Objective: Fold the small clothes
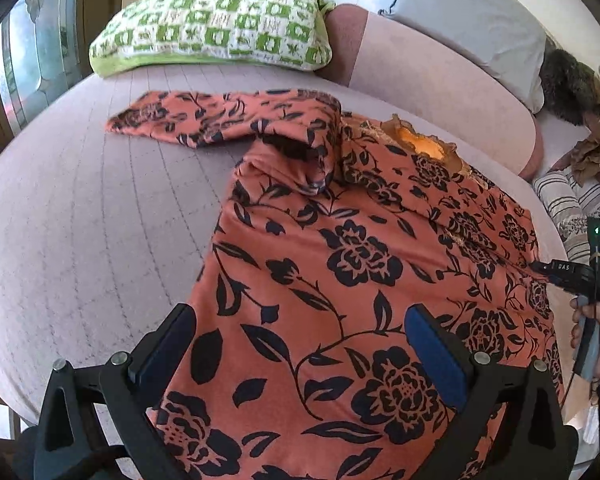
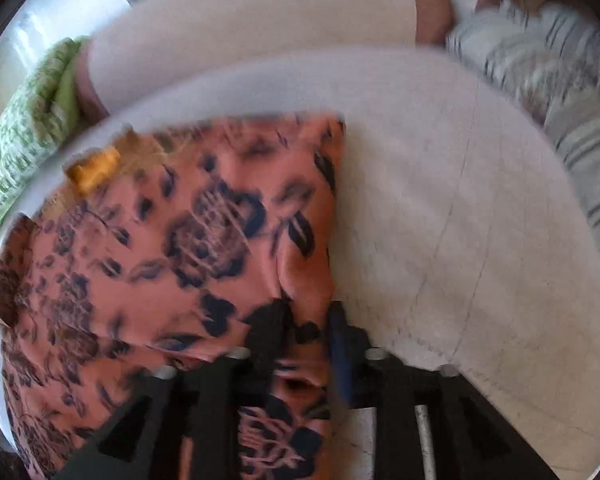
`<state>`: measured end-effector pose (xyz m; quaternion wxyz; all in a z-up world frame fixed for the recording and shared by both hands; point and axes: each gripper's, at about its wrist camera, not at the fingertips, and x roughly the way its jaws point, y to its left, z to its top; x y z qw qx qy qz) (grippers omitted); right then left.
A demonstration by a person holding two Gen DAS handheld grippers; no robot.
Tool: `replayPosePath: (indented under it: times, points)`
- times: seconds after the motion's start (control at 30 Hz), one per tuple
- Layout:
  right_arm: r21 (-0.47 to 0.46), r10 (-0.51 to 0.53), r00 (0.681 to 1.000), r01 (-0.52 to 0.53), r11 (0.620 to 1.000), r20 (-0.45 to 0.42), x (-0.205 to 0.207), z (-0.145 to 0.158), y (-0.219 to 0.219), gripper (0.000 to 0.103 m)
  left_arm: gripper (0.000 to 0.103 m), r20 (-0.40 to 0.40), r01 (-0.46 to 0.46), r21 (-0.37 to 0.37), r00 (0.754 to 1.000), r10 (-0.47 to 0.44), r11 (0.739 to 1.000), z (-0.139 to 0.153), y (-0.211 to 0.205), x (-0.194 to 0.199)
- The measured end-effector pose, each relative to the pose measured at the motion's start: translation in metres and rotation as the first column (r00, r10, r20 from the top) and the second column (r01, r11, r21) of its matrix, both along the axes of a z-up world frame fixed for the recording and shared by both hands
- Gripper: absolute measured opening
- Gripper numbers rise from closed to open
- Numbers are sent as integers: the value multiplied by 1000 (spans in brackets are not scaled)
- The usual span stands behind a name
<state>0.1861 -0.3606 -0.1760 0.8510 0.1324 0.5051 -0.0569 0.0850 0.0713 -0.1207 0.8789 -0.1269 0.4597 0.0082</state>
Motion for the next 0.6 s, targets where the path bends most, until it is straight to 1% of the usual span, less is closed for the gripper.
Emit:
replayPosePath:
  times: [0.03,0.07,0.13,0.17,0.2,0.27,0.3,0.33,0.37,0.4,0.43,0.47,0.5,0.53,0.57,0.6]
  points:
    - [44,-28,999,27,999,23,-2,5,-7,51,103,6,1,4,1000,-1,1000,0,1,-1]
    - [124,-75,995,67,990,62,-7,14,-19,67,103,12,0,8,1000,0,1000,0,2,-1]
    - [191,-123,986,100,976,113,-8,28,-31,67,103,17,1,-2,1000,-1,1000,-1,7,0]
    - [197,-121,984,94,976,128,-2,34,-33,67,103,17,0,-10,1000,0,1000,-1,8,1]
    - [186,-107,986,82,979,131,9,37,-34,67,103,20,-2,-16,1000,2,1000,-2,9,3]
    - [199,-100,989,76,977,111,33,30,-36,67,103,22,0,-18,1000,0,1000,-2,9,4]
    - [228,-97,994,81,970,59,48,15,-38,64,103,25,5,-19,1000,-5,1000,-3,8,4]
    - [246,-79,997,73,967,16,53,4,-38,52,103,23,11,-19,1000,-10,1000,-5,7,4]
    - [192,-69,997,71,979,-19,60,-4,-36,29,103,14,14,-14,1000,-14,1000,-7,7,4]
    - [150,-60,998,60,987,-3,55,-1,-36,24,103,8,17,-11,1000,-16,1000,-8,7,4]
    - [111,-66,998,64,992,12,56,5,-34,23,103,7,19,-7,1000,-19,1000,-11,8,4]
    - [49,-75,997,73,996,28,54,11,-32,23,103,5,17,-6,1000,-17,1000,-12,8,4]
    - [5,-85,996,85,996,40,52,14,-32,27,103,-2,15,-9,1000,-15,1000,-13,9,4]
    - [6,-100,995,100,995,27,51,12,-32,35,103,-3,17,-18,1000,-17,1000,-13,11,5]
    - [-11,-124,992,124,992,11,49,14,-33,54,103,8,15,-23,1000,-15,1000,-9,13,4]
    - [-31,-142,989,143,989,31,43,21,-35,60,103,28,8,-24,1000,-8,1000,-4,16,3]
